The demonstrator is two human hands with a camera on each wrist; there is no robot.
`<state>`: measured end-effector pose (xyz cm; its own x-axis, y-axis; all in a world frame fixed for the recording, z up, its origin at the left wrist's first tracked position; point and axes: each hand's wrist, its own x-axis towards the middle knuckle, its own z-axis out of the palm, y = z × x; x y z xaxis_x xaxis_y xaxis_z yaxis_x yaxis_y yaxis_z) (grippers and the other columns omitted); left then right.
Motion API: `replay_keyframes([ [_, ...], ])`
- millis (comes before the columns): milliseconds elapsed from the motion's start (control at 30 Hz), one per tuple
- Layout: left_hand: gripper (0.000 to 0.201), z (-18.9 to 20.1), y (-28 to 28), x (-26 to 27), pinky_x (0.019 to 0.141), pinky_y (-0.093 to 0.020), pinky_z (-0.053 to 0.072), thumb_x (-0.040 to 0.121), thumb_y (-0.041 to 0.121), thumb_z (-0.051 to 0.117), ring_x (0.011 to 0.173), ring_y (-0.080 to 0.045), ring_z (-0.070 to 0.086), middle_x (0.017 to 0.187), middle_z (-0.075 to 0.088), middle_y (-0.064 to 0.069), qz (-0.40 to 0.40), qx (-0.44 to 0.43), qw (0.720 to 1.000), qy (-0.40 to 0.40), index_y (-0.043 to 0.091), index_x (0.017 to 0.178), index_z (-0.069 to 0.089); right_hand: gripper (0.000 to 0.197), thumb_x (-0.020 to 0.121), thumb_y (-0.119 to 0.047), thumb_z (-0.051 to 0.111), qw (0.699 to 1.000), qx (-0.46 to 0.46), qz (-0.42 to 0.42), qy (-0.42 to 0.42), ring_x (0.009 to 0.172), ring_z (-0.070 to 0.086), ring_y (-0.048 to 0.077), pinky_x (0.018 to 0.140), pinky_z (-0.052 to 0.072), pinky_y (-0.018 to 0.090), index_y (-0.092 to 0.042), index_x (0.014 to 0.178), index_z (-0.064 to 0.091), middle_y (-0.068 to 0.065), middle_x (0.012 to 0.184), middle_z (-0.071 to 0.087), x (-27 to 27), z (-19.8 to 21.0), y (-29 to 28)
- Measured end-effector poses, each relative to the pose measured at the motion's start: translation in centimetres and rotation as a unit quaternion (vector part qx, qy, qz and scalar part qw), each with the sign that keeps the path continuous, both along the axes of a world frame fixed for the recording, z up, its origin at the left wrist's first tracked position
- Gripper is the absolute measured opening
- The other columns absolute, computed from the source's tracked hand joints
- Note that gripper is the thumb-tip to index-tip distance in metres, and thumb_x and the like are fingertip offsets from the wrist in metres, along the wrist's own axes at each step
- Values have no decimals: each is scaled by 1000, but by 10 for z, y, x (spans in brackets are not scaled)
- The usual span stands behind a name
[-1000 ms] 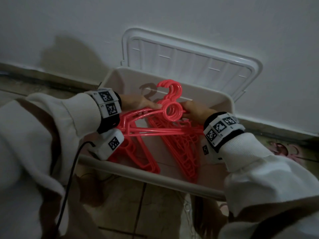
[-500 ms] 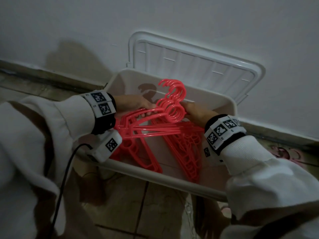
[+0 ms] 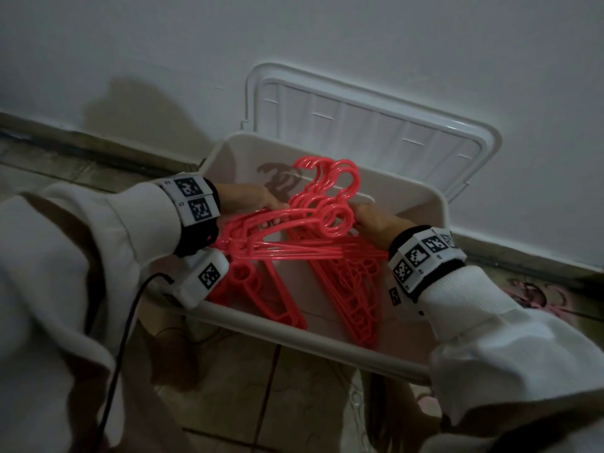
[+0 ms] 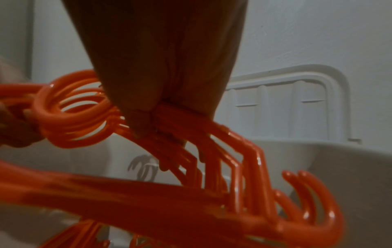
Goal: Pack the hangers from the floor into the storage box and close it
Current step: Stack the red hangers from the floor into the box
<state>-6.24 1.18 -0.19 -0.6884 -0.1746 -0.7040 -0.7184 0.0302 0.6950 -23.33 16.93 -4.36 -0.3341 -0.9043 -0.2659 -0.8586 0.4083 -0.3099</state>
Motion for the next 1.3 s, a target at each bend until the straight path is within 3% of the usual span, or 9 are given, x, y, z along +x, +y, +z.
replay_keyframes([
  [100,9,1,5,-2,60,-28,44,78,17,53,53,-16,49,63,53,-5,-8,60,998,-22,9,75,56,36,96,-13,44,999,-22,4,30,122,51,28,97,39,26,-4,131,49,17,133,53,3,1,-1],
  [200,19,-3,6,-3,59,-27,46,88,14,46,51,-16,51,65,53,-7,-4,49,999,-10,7,74,57,38,96,-16,44,998,-20,-52,1,119,53,32,86,45,28,-2,131,48,21,129,54,8,10,-2],
  [467,29,-1,2,1,81,-42,51,91,18,53,71,-27,59,84,64,-16,15,-3,999,40,-6,104,63,40,93,-19,48,999,39,-1,21,112,57,33,95,45,42,-12,132,44,21,120,58,9,12,7],
  [700,25,-2,2,-3,96,-47,44,91,15,53,79,-27,59,84,65,-13,15,-67,995,74,-6,96,66,41,94,-18,47,999,24,3,39,114,55,34,96,44,41,-9,133,40,21,123,55,8,12,7],
  [900,26,-4,-7,-4,76,-26,42,94,14,50,63,-14,50,66,56,-1,-7,-210,972,106,7,72,61,46,93,-12,47,999,-19,-6,37,113,56,34,92,40,34,-8,138,36,21,125,56,6,22,17],
  [1067,40,-1,-11,0,72,-28,36,99,17,41,69,-21,42,62,48,-5,-31,-262,961,88,4,63,53,38,88,-9,56,997,-71,-11,-1,109,59,31,89,42,33,-4,126,50,20,117,61,4,28,26],
  [1133,40,0,-6,-1,73,-26,38,99,22,41,77,-22,47,71,54,-8,-55,-257,961,86,-7,79,61,40,87,-11,58,998,-61,-16,-5,108,60,30,89,43,34,-7,126,51,19,117,62,4,28,26],
  [1200,42,-3,-3,-3,90,-26,40,96,34,45,95,-22,56,95,64,-10,-40,-235,966,100,-3,104,64,40,88,-12,59,998,-56,-24,-17,107,60,29,88,42,30,-9,127,52,17,117,62,5,29,26],
  [1300,48,-6,1,-1,85,-25,42,93,42,47,96,-21,57,110,66,-17,-51,-217,971,88,0,104,67,41,87,-21,51,997,-78,-12,-25,111,58,29,88,38,25,-2,123,54,21,120,60,8,28,26],
])
